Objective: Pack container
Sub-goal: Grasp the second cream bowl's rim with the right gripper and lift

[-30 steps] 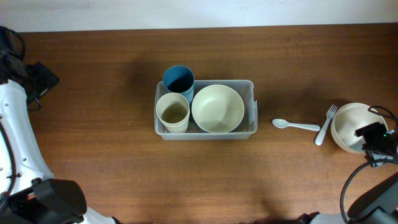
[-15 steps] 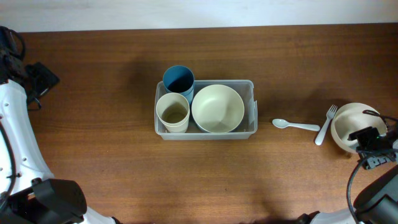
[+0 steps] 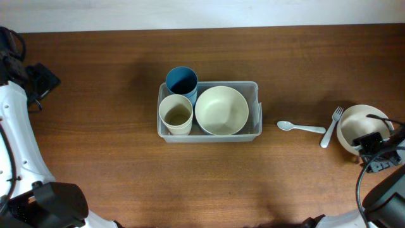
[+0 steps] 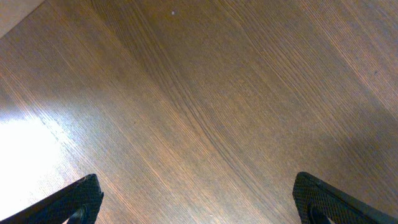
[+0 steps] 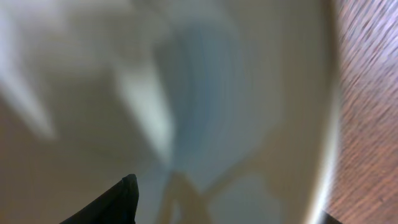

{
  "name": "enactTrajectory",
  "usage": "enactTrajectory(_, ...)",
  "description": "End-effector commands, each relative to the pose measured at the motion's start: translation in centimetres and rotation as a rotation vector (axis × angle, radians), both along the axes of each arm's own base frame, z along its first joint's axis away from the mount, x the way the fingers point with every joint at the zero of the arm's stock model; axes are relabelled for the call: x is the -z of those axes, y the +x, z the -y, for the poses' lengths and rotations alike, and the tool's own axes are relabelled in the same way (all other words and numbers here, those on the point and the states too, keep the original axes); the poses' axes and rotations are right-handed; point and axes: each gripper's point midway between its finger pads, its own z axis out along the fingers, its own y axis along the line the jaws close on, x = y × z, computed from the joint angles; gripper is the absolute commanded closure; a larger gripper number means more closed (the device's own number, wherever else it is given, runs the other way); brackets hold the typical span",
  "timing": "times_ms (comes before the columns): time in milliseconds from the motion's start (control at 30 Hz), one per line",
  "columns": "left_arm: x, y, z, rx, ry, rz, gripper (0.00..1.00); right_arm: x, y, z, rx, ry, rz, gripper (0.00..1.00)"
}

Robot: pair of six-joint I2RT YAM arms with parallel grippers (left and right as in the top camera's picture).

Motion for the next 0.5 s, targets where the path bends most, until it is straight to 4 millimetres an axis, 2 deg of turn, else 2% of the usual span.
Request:
enactTrajectory(0, -0.28, 0.23, -0.21, -0.014, 0.001, 0.015, 0.00, 0.87, -0.14, -0.34, 0.005, 0.011, -0.021, 0.39)
enactTrajectory(100, -0.29, 0.22, -0.22, -0.014, 0.001, 0.014, 0.00, 0.89, -0.03, -0.23, 0.004, 0.006, -0.017, 0.43)
enactTrajectory(333, -0.29, 0.22, -0.22, -0.014, 0.001, 0.014, 0.00, 0.84, 0.17, -0.30, 0.007, 0.012, -0.006, 0.68)
enactTrajectory(467, -0.28, 0.22, -0.22, -0.014, 0.001, 0.014, 0.00, 0.76, 0.47, -0.57, 0.003, 0.028, 0.011, 0.74)
